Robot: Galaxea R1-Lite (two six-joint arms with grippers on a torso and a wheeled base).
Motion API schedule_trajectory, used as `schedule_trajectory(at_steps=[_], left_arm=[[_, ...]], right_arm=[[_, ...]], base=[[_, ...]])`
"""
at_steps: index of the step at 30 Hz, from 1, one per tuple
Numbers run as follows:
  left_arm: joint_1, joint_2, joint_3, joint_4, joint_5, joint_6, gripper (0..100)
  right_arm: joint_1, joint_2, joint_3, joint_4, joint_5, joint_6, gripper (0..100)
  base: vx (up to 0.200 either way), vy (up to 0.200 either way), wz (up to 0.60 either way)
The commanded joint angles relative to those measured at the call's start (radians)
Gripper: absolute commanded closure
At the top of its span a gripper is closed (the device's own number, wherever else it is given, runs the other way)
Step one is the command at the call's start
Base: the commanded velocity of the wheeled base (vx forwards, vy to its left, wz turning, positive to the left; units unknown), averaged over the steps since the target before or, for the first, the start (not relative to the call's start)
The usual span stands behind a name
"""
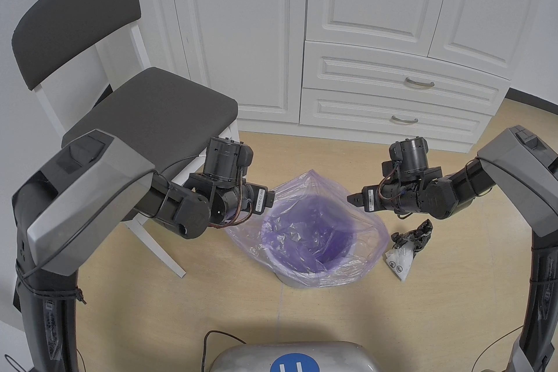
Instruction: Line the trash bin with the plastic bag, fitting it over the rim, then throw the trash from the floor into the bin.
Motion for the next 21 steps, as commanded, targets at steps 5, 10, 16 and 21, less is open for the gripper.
schedule_trajectory(at_steps=[5, 10, 16, 21], left_arm=[[0.022, 0.167, -0.167, 0.063, 0.011, -0.023, 0], [0.028, 0.23, -0.267, 0.12, 0.012, -0.024, 0], [0.032, 0.267, -0.31, 0.128, 0.014, -0.028, 0], [0.046, 0.302, -0.35, 0.128, 0.021, -0.028, 0]], right_arm=[[-0.041, 0.076, -0.114, 0.06, 0.043, 0.062, 0], [-0.055, 0.099, -0.121, 0.064, 0.047, 0.055, 0], [-0.052, 0.098, -0.121, 0.062, 0.056, 0.055, 0], [-0.055, 0.141, -0.15, 0.06, 0.055, 0.059, 0]], base=[[0.0, 0.0, 0.0], [0.0, 0.0, 0.0], [0.0, 0.0, 0.0], [0.0, 0.0, 0.0]])
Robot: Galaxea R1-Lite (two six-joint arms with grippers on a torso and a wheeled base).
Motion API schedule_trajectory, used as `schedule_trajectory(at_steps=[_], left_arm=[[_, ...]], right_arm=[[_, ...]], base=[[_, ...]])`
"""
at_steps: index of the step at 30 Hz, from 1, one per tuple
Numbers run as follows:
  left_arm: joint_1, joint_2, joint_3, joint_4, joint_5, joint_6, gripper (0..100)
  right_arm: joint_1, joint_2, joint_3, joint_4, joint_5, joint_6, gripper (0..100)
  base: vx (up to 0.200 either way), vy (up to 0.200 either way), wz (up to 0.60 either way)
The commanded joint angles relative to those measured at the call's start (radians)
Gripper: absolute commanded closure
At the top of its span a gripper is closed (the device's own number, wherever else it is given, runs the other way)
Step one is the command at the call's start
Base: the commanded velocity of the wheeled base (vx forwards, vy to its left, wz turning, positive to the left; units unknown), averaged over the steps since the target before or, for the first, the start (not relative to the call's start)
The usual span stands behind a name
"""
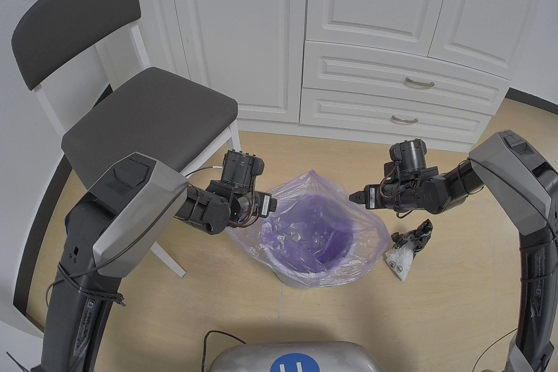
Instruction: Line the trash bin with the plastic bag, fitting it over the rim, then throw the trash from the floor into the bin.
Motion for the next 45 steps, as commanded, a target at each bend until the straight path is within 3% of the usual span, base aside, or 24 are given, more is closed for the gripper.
schedule_trajectory(at_steps=[1, 45], left_arm=[[0.013, 0.049, -0.04, -0.001, 0.008, 0.0, 0], [0.061, 0.277, -0.293, 0.002, 0.054, -0.04, 0]], right_arm=[[-0.002, 0.045, -0.031, -0.001, -0.001, 0.005, 0], [-0.054, 0.269, -0.188, -0.043, -0.012, 0.017, 0]], base=[[0.0, 0.0, 0.0], [0.0, 0.0, 0.0]])
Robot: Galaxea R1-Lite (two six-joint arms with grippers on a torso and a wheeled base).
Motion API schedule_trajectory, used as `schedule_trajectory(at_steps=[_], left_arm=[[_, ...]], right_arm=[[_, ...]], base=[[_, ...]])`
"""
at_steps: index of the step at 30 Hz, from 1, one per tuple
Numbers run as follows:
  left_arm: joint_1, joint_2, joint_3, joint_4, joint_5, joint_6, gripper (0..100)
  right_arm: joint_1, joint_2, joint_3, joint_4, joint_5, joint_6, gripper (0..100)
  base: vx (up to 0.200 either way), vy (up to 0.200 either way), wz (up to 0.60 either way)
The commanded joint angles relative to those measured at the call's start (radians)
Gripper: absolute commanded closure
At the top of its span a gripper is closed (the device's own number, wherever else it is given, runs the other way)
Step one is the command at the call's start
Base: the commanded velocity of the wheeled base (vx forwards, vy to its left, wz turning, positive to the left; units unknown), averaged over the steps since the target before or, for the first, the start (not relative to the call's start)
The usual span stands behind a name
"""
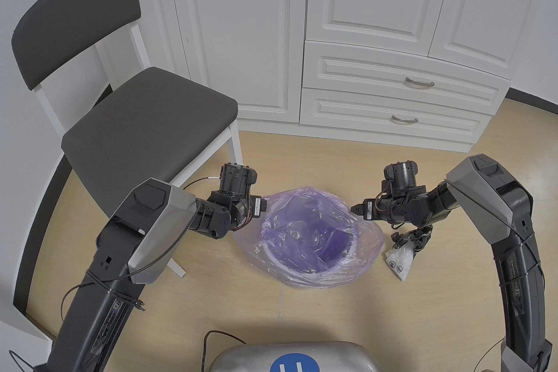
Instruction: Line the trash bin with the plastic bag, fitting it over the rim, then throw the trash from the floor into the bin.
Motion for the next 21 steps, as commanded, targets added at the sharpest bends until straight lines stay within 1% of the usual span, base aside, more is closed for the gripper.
schedule_trajectory(at_steps=[1, 14, 18, 21], left_arm=[[0.002, 0.039, -0.02, 0.0, 0.002, -0.001, 0], [0.002, 0.045, -0.02, 0.024, 0.004, -0.007, 0], [0.003, 0.03, -0.02, 0.026, 0.004, -0.031, 0], [0.003, 0.007, -0.009, 0.035, 0.004, -0.042, 0]], right_arm=[[-0.003, 0.027, -0.014, 0.001, 0.001, 0.001, 0], [-0.01, 0.067, -0.047, 0.0, -0.002, 0.004, 0], [-0.001, 0.0, -0.039, 0.0, -0.027, 0.05, 0], [0.002, -0.065, -0.008, 0.001, -0.027, 0.057, 0]], base=[[0.0, 0.0, 0.0], [0.0, 0.0, 0.0], [0.0, 0.0, 0.0], [0.0, 0.0, 0.0]])
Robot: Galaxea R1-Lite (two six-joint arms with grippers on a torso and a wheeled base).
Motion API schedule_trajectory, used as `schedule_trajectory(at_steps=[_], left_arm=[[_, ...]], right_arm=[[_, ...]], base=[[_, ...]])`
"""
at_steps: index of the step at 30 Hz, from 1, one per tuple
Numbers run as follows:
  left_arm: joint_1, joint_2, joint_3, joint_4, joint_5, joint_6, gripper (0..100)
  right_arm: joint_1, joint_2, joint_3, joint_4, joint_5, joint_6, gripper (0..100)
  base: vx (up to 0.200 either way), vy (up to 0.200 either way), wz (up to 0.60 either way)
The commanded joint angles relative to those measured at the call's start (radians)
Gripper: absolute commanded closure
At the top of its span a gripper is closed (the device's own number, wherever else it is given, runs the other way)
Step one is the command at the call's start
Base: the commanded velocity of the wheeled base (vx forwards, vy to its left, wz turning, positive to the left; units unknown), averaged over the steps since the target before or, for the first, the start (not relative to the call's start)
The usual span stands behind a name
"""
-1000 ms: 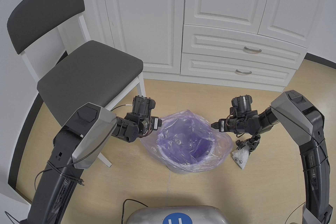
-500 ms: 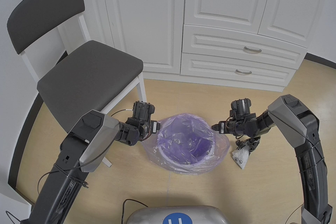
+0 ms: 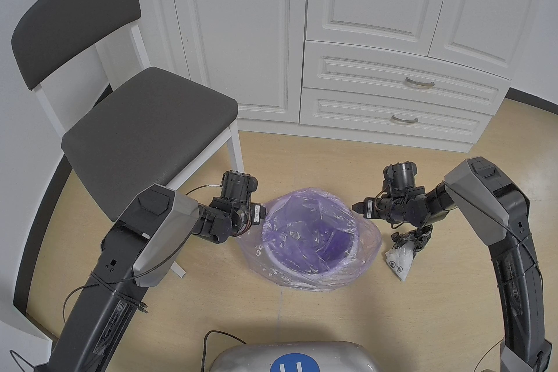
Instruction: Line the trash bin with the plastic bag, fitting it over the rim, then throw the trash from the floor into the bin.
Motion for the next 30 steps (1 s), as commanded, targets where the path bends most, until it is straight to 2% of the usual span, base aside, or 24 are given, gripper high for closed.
schedule_trajectory(at_steps=[1, 6, 10, 11, 12, 18, 23, 26, 28, 30], left_arm=[[0.001, -0.039, 0.013, 0.012, 0.0, -0.014, 0], [-0.002, -0.046, 0.024, 0.012, 0.0, -0.016, 0], [-0.004, -0.044, 0.027, 0.013, 0.003, -0.019, 0], [-0.004, -0.044, 0.027, 0.013, 0.003, -0.019, 0], [-0.004, -0.041, 0.025, 0.013, 0.022, -0.019, 0], [-0.004, -0.038, 0.025, 0.013, 0.036, -0.019, 0], [-0.004, -0.035, 0.025, 0.013, 0.036, -0.019, 0], [-0.004, -0.032, 0.024, 0.012, 0.036, -0.019, 0], [-0.004, -0.029, 0.024, 0.012, 0.036, -0.019, 0], [-0.004, -0.026, 0.021, 0.012, 0.036, -0.019, 0]], right_arm=[[0.008, -0.115, 0.047, 0.001, -0.006, 0.015, 0], [0.005, -0.201, 0.112, 0.017, -0.004, -0.005, 0], [-0.02, -0.278, 0.204, 0.08, 0.01, -0.134, 0], [-0.02, -0.278, 0.204, 0.08, 0.01, -0.134, 0], [-0.024, -0.278, 0.234, 0.091, 0.022, -0.181, 0], [-0.024, -0.224, 0.256, 0.114, 0.042, -0.256, 0], [-0.024, -0.152, 0.23, 0.114, 0.042, -0.266, 0], [-0.024, -0.064, 0.155, 0.114, 0.03, -0.256, 0], [-0.027, -0.038, 0.113, 0.125, 0.03, -0.241, 0], [-0.024, 0.002, 0.043, 0.168, 0.022, -0.175, 0]], base=[[0.0, 0.0, 0.0], [0.0, 0.0, 0.0], [0.0, 0.0, 0.0], [0.0, 0.0, 0.0], [0.0, 0.0, 0.0], [0.0, 0.0, 0.0], [0.0, 0.0, 0.0], [0.0, 0.0, 0.0], [0.0, 0.0, 0.0], [0.0, 0.0, 0.0]])
